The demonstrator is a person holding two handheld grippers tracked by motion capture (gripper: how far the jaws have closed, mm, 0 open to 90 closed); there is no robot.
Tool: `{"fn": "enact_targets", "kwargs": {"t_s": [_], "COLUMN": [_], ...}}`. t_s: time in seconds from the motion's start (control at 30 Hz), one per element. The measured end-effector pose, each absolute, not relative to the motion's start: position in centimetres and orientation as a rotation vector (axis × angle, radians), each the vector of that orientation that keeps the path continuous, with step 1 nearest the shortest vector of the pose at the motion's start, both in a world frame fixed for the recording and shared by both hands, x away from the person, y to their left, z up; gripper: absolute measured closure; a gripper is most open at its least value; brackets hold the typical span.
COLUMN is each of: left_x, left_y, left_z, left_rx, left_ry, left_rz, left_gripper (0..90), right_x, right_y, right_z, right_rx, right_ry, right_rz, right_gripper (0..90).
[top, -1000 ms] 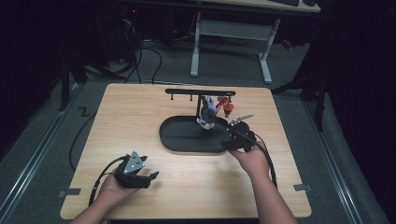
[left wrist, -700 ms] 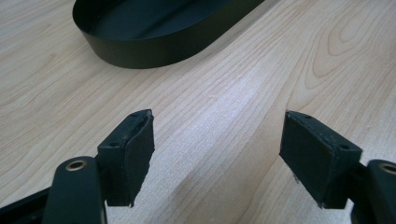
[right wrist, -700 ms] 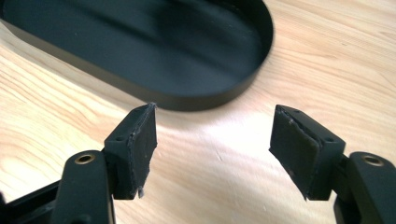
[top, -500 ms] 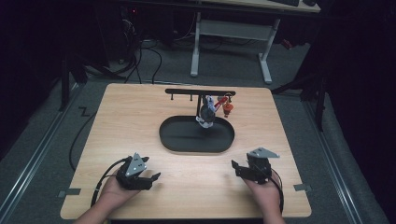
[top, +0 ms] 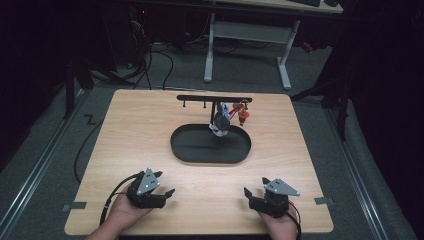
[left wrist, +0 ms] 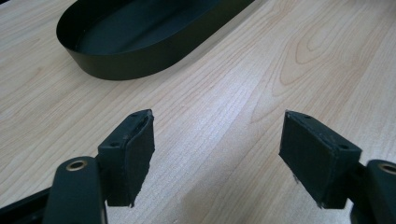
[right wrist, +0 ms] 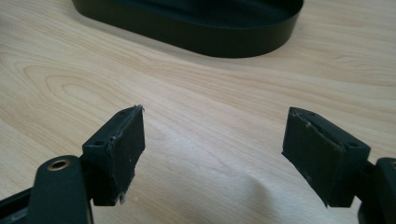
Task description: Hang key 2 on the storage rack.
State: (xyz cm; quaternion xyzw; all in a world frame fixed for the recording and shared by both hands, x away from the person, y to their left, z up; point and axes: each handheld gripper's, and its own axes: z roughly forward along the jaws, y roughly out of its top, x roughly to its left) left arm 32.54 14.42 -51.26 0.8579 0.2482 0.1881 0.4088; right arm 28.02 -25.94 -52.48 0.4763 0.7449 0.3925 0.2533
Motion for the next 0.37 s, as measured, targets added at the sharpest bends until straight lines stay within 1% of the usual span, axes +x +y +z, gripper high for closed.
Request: {"fn": "enact_targets", "kwargs": {"t_s": [0.37], "left_x": [32.63], "left_y": [14.99], "left_z": [-51.04], "left_rx": [2.148], "left_ry": [0.620], "left_rz": [0.475], "left_gripper": [26.0], "right_x": [28.01], "right_y": [-25.96], "right_z": [-52.71], "right_rx": [1.333], "right_ry": [2.023], "right_rz": [1.061], "right_gripper": [21.6]}}
